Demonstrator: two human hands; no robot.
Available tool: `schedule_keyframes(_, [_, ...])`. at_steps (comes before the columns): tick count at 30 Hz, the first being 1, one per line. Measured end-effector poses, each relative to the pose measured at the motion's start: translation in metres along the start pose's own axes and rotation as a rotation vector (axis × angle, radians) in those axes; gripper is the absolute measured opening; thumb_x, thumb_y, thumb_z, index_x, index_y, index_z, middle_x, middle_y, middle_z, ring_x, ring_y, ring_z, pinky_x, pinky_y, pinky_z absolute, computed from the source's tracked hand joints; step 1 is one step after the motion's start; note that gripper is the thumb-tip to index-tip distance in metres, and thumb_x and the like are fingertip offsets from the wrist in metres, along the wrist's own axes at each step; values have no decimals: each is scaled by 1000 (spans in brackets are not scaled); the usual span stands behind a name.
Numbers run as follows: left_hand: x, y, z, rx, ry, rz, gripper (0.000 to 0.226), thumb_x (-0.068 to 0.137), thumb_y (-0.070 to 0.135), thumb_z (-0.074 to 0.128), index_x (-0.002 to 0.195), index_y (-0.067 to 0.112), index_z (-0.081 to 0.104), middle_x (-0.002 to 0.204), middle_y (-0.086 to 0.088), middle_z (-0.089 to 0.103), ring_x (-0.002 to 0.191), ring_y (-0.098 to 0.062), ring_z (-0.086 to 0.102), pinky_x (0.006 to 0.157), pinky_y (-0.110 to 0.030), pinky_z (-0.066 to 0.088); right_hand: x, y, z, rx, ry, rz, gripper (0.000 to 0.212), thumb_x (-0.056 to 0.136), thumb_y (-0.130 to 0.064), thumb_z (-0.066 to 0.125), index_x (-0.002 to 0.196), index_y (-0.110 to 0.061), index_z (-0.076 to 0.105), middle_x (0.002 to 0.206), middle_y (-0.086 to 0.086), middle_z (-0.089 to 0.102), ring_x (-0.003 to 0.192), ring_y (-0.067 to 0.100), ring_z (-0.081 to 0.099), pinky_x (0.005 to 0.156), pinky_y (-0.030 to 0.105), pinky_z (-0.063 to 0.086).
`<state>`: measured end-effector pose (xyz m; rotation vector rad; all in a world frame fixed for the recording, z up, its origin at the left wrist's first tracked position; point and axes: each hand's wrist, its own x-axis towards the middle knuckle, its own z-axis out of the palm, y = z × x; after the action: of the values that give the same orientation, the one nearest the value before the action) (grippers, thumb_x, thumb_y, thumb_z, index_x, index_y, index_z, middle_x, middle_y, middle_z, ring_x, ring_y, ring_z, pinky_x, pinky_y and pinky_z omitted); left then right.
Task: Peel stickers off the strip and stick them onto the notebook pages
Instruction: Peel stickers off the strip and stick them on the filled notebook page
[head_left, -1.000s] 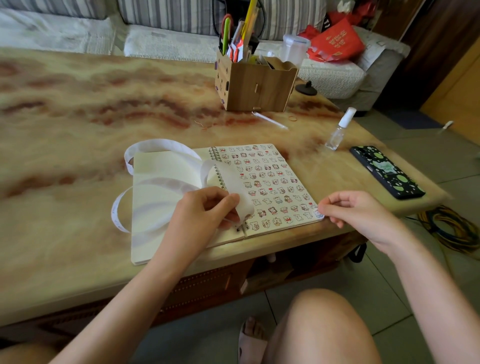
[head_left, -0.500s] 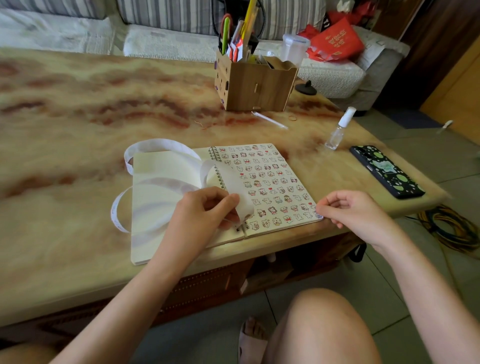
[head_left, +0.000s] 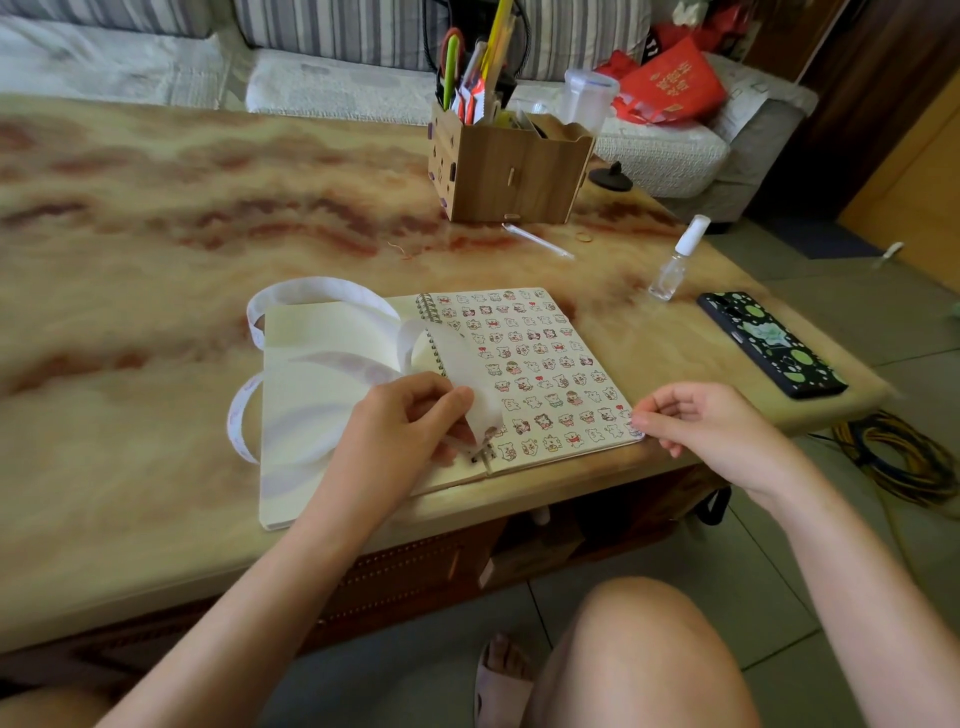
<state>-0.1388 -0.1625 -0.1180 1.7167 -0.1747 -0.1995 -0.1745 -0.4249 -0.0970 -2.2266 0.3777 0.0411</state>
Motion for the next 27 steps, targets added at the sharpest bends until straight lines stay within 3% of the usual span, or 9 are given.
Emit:
schedule_keyframes(11, [2, 0, 0, 58, -15, 5, 20, 92, 22, 57, 85, 9, 69, 73, -4, 74, 76, -33, 68, 72, -35, 55, 3, 7, 3, -28, 59, -61, 4, 81, -14, 72, 82, -15, 69, 78, 1, 67, 67, 9, 53, 55, 17, 35])
schedule_keyframes(16, [2, -1, 0, 82, -7, 15, 20, 92, 23, 56, 84, 10, 69, 72, -3, 74, 74, -34, 68, 77, -41, 55, 3, 14, 3, 22, 93, -45, 19, 80, -16, 74, 93, -19, 62, 79, 4, 63, 69, 14, 54, 58, 22, 35])
schedule_keyframes(22, [2, -1, 0, 79, 0, 8, 20, 92, 22, 57, 83, 8, 68, 72, -4, 74, 73, -33, 68, 79, -42, 56, 5, 15, 3, 32, 103, -29, 5, 87, -13, 65, 91, -16, 64, 82, 2, 62, 65, 11, 51, 57, 20, 35])
schedule_keyframes(24, [2, -1, 0, 83, -1, 7, 20, 92, 23, 57, 83, 9, 68, 73, -4, 74, 73, -33, 68, 79, -42, 56, 4, 15, 2, 80, 125, -35, 3, 88, -19, 65, 91, -18, 64, 81, 1, 61, 61, 9, 48, 57, 22, 36])
schedule_keyframes(27, [3, -2, 1, 90, 1, 7, 20, 92, 23, 57, 83, 9, 68, 72, -4, 74, 72, -32, 69, 79, -43, 56, 4, 16, 4, 68, 85, -46, 17, 82, -28, 72, 91, -16, 65, 84, 3, 65, 67, 11, 53, 62, 25, 41])
